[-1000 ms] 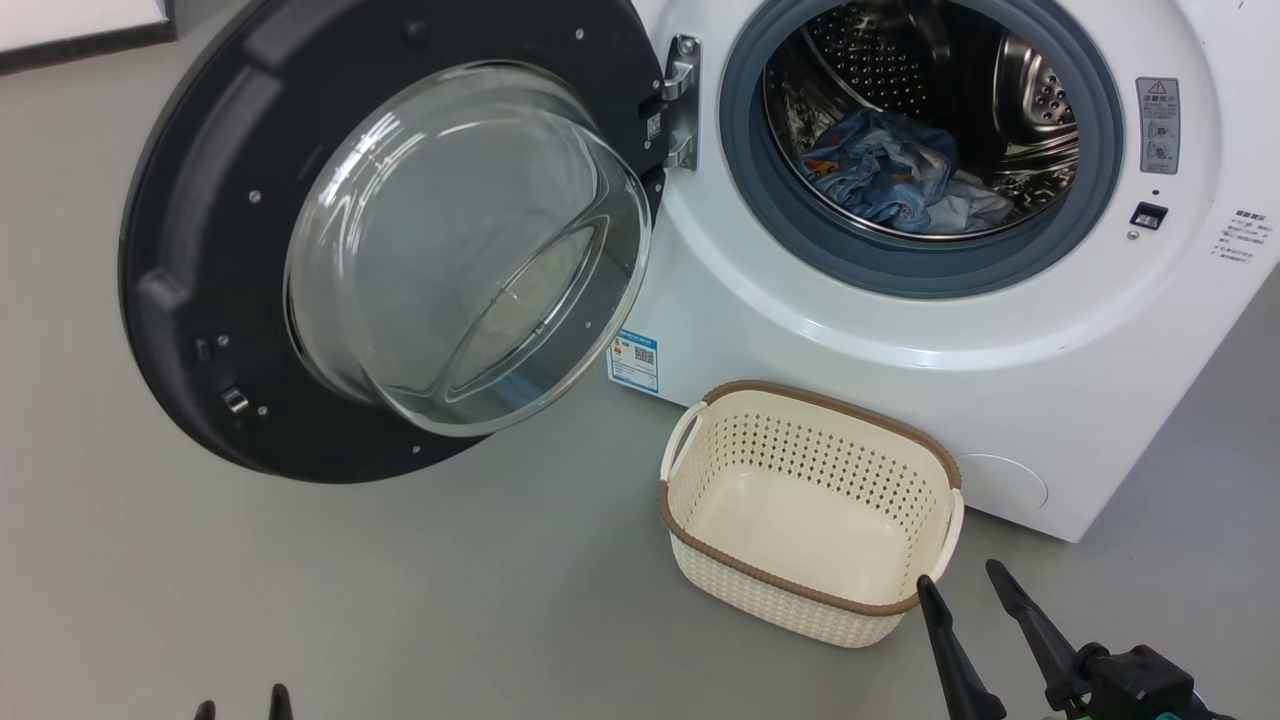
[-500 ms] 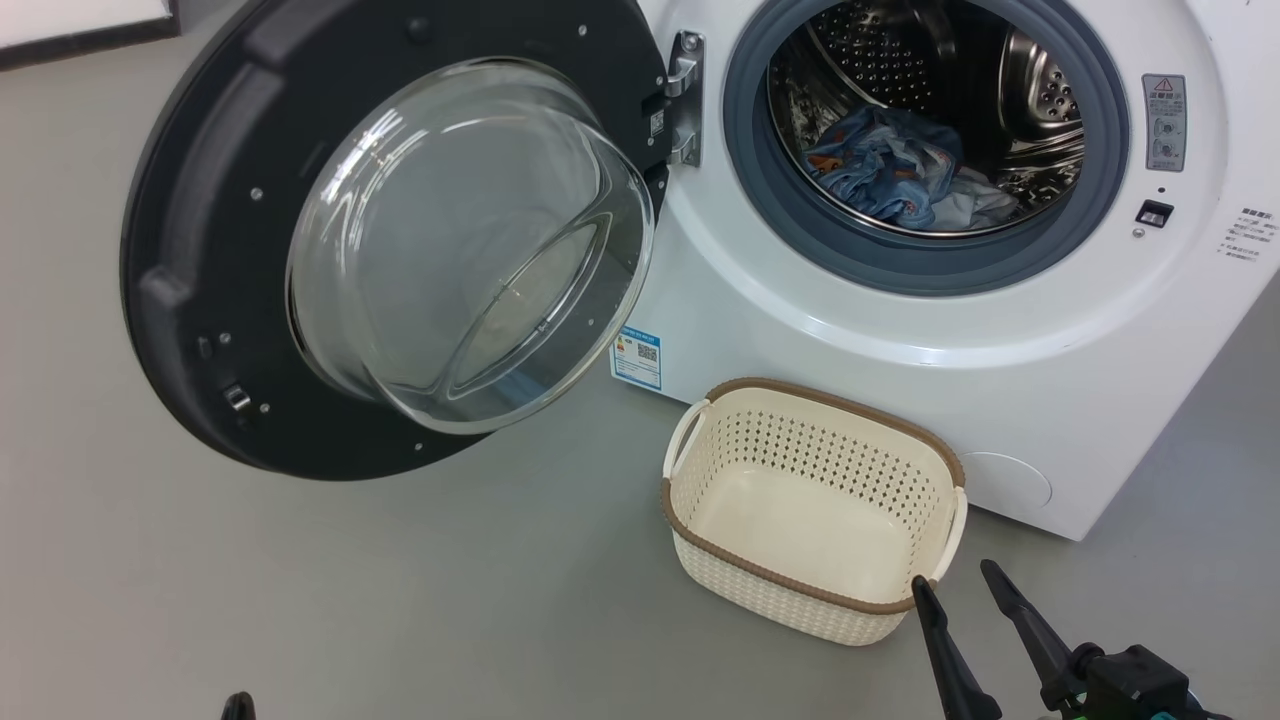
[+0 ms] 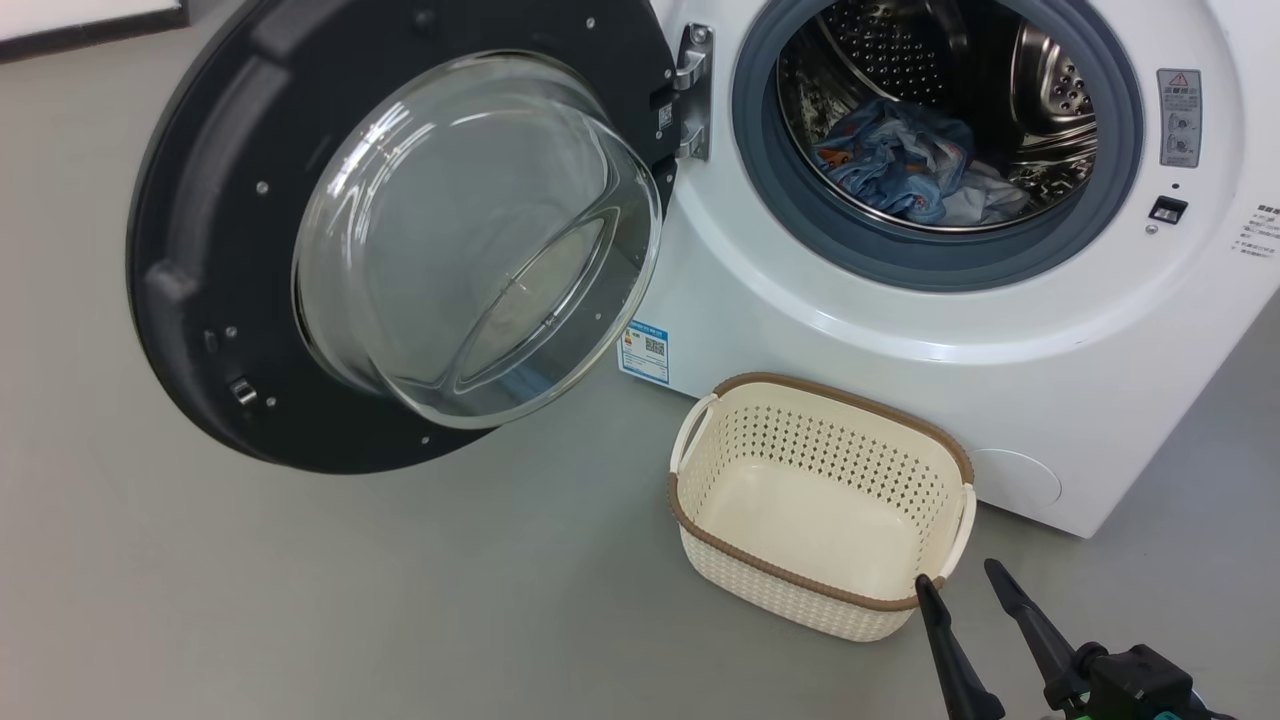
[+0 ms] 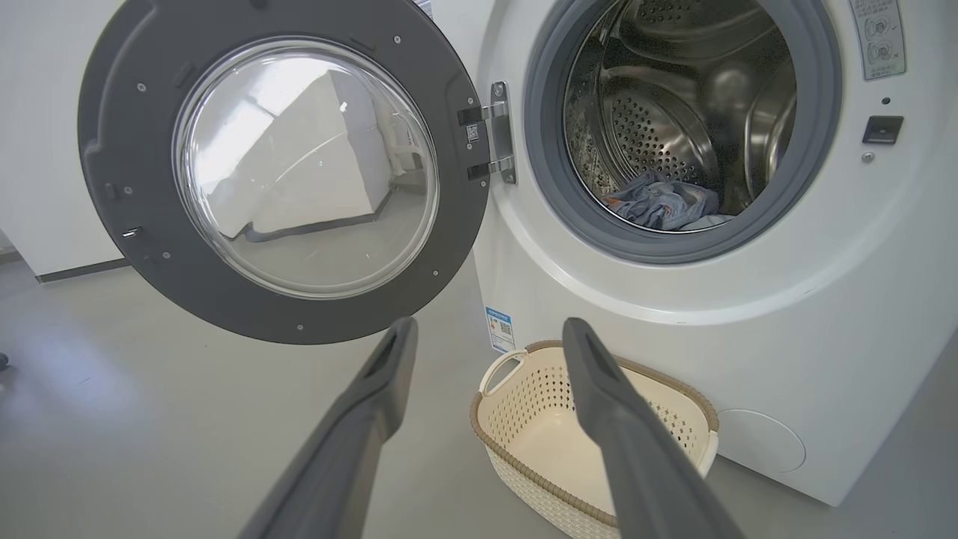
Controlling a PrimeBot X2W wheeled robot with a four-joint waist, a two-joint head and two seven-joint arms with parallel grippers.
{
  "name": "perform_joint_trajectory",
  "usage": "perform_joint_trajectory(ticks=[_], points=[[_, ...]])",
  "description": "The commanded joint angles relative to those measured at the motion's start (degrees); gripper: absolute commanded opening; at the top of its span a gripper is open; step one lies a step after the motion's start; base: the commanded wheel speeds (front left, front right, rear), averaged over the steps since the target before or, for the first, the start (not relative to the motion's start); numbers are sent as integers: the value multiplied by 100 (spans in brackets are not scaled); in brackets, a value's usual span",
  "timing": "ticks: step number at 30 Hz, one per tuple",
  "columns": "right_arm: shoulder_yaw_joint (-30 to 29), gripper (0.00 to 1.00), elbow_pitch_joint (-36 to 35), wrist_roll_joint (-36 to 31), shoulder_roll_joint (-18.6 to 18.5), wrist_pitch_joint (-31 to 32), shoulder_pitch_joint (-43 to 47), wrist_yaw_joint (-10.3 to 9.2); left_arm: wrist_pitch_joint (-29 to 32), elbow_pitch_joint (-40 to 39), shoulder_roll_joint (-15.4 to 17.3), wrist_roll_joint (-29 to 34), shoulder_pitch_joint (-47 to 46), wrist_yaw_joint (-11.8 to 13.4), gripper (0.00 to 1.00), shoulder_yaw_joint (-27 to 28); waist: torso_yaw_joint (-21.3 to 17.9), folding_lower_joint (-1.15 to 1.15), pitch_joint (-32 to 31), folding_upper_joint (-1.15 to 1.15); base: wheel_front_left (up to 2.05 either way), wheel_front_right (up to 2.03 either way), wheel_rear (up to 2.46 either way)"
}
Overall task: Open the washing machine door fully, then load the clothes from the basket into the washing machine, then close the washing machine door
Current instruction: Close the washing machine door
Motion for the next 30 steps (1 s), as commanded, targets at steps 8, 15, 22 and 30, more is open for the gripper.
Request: perform_joint_trajectory(ticks=[8, 15, 22, 30], points=[[107, 100, -153, 4, -54, -28, -208, 9, 390, -263, 213, -3237, -1141, -295, 0, 1590, 38, 0, 61, 0, 0, 0, 0], [67, 100, -168, -1, -76, -28, -177, 9, 1251, 621, 1357, -4375, -2250, -216, 0, 2322, 26, 0, 98, 0, 0, 0, 0], [93, 100, -207, -27, -166, -28, -203, 9, 1841, 1831, 2244, -4985, -3385, 58, 0, 2564, -185, 0, 290, 0, 0, 0, 0], [152, 100, -204, -35, -372, -28, -350, 9, 2220, 2545, 2667, -5316, -4334, 181, 0, 2498, -456, 0, 599, 0, 0, 0, 0]])
